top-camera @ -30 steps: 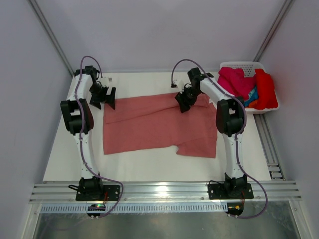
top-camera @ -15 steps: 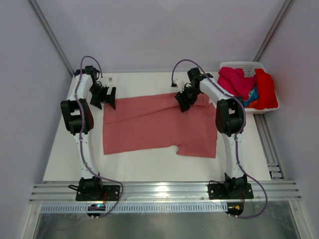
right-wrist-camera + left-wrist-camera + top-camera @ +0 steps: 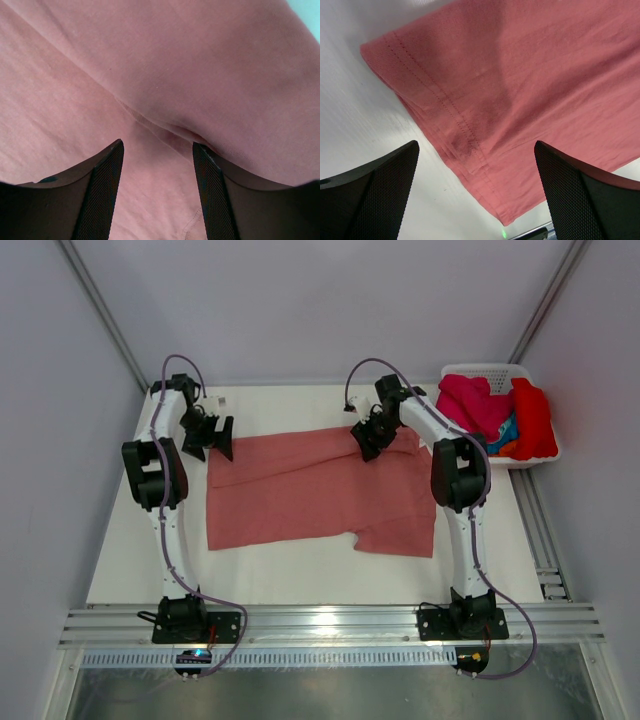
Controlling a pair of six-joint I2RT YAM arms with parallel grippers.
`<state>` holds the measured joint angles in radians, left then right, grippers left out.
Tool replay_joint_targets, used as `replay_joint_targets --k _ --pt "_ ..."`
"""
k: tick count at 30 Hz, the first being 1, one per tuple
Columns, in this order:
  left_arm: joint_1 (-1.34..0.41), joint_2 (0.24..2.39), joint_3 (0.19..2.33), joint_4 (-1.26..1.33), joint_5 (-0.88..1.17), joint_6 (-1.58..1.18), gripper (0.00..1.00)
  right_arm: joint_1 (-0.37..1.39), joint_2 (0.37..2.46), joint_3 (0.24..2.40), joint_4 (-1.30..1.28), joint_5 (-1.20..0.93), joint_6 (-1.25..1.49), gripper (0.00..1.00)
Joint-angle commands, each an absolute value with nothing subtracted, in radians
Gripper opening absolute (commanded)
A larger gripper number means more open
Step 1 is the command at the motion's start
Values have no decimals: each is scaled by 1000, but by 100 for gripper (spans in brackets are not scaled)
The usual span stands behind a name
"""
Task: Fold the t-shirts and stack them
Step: Fold the tshirt
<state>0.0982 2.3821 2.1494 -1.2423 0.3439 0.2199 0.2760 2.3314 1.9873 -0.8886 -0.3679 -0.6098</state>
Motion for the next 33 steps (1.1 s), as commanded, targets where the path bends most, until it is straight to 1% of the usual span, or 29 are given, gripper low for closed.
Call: replay_joint_targets --k 1,9,10,11,12,13,15,16,20,22,23,26,27,33 --pt "94 2381 2141 -1226 371 216 99 282 2344 2029 -868 -353 -581 61" --pt "94 2384 2137 -1226 374 216 99 284 2353 2026 -882 -353 -584 61" --pt "94 2384 2138 -1226 376 216 99 284 2355 2023 -885 -356 -584 59" --pt "94 2384 2137 -1226 377 216 99 284 2356 2023 -887 -359 -586 54" --pt "94 2385 2135 -1227 383 215 99 284 2358 2023 -893 -360 -589 49" --pt "95 2385 2135 -1229 385 216 99 285 2362 2025 -894 -360 -589 40" --pt "95 2385 2134 -1227 387 215 99 284 2364 2025 -899 -360 -592 30" --pt "94 2387 2134 -1227 387 213 99 285 2365 2025 -900 -360 -594 24" --pt "94 2385 2132 -1229 393 212 99 285 2368 2025 -905 -359 -597 16" --pt "94 2384 2131 -1227 397 209 99 285 2367 2026 -907 -359 -597 14" --pt "94 2385 2128 -1229 397 210 99 285 2365 2026 -907 -359 -598 11" --pt "94 2385 2122 -1226 402 209 99 285 2359 2025 -907 -359 -604 6" --pt "94 2384 2118 -1224 400 209 99 285 2352 2026 -907 -357 -606 3" --pt "95 2379 2106 -1220 403 209 99 285 2301 2023 -917 -377 -601 3"
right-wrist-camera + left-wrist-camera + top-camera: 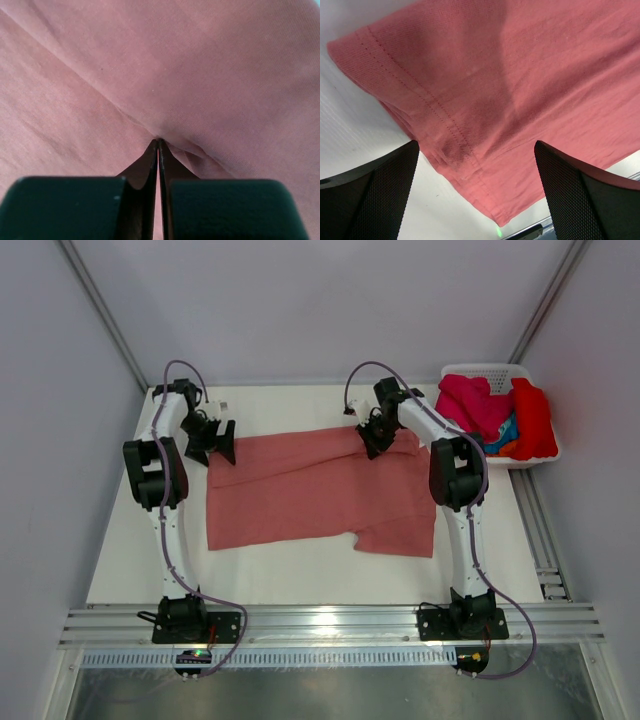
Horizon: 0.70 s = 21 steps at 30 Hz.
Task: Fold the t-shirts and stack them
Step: Fold the tshirt
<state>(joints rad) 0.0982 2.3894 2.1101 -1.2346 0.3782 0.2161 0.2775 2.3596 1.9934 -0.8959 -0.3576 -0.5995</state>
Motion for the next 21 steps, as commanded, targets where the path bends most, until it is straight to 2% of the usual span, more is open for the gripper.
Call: replay_joint_targets --k 1,3,4,5,7,21 --pt "94 2379 2105 -1218 403 209 99 285 2290 2020 -919 -382 -603 6" --pt "94 2381 2109 -1216 408 207 99 285 2287 2019 -919 -383 -603 25" --pt "94 2385 2111 -1215 411 206 99 285 2289 2020 -919 -390 -603 50" --pt "94 2387 2112 -1215 411 206 99 285 2292 2019 -920 -393 -603 55" --pt "94 2388 2115 -1216 410 206 99 285 2298 2020 -920 -396 -604 59" --pt "94 2391 2114 -1215 417 207 99 318 2292 2043 -888 -394 -577 60"
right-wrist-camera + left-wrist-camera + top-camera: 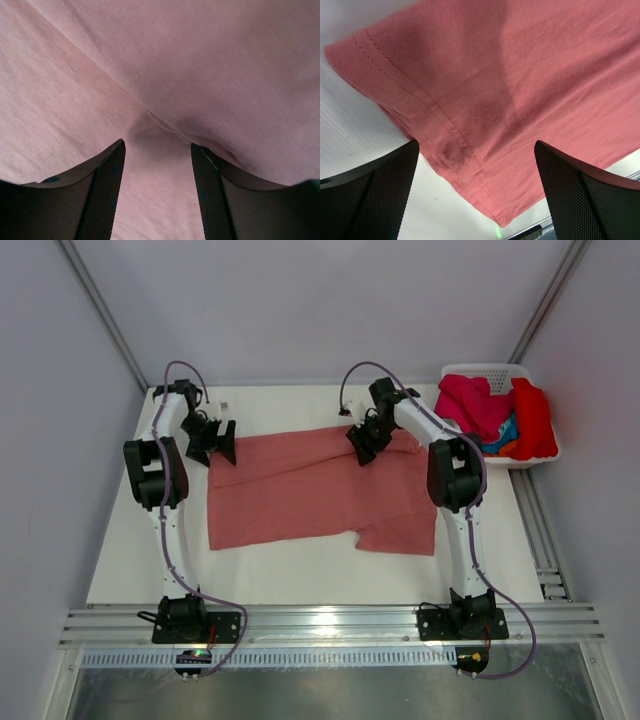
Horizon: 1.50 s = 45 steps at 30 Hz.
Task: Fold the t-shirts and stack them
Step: Fold the tshirt
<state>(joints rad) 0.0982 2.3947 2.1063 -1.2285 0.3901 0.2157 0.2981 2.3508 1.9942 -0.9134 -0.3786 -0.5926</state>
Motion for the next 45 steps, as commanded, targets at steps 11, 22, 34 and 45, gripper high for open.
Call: replay_joint_targets --k 11,22,34,45 --pt "94 2396 2115 -1216 423 204 99 354 2289 2092 -859 -380 -561 60" --pt "94 2384 2097 -1216 420 210 99 359 2330 2063 -851 -359 -577 60" --pt "94 2376 2083 -1210 422 210 99 359 2329 2014 -833 -342 -583 60" --pt "94 2378 2080 -1209 428 209 99 359 2355 2035 -841 -334 -571 60"
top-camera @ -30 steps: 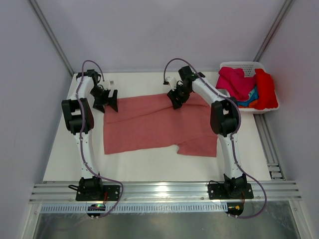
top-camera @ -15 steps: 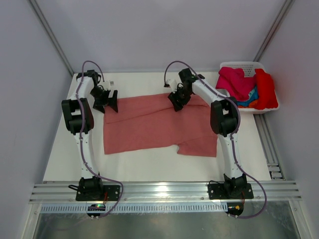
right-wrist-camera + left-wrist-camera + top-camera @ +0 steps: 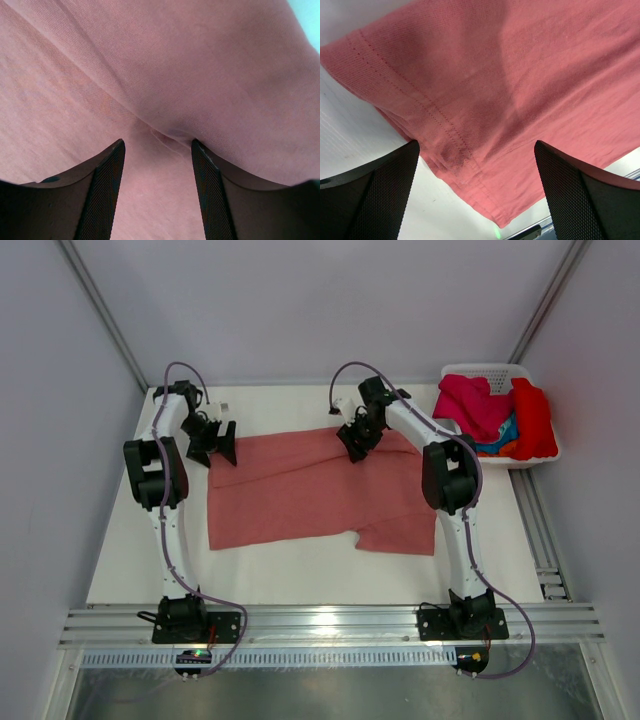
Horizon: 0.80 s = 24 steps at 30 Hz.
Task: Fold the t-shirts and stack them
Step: Fold the tshirt
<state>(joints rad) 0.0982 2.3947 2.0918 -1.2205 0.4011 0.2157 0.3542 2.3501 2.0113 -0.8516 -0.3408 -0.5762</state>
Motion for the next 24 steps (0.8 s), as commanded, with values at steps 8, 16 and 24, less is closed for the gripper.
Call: replay_joint_targets --k 8,16,24 --pt "94 2349 2083 -1230 448 222 99 360 2275 2042 -914 -345 -591 60" --pt "81 2134 2025 -1226 491 284 99 360 1959 1818 -807 -256 -482 63" --pt "43 1908 1740 -1122 411 313 99 359 1708 1421 -540 376 -448 68"
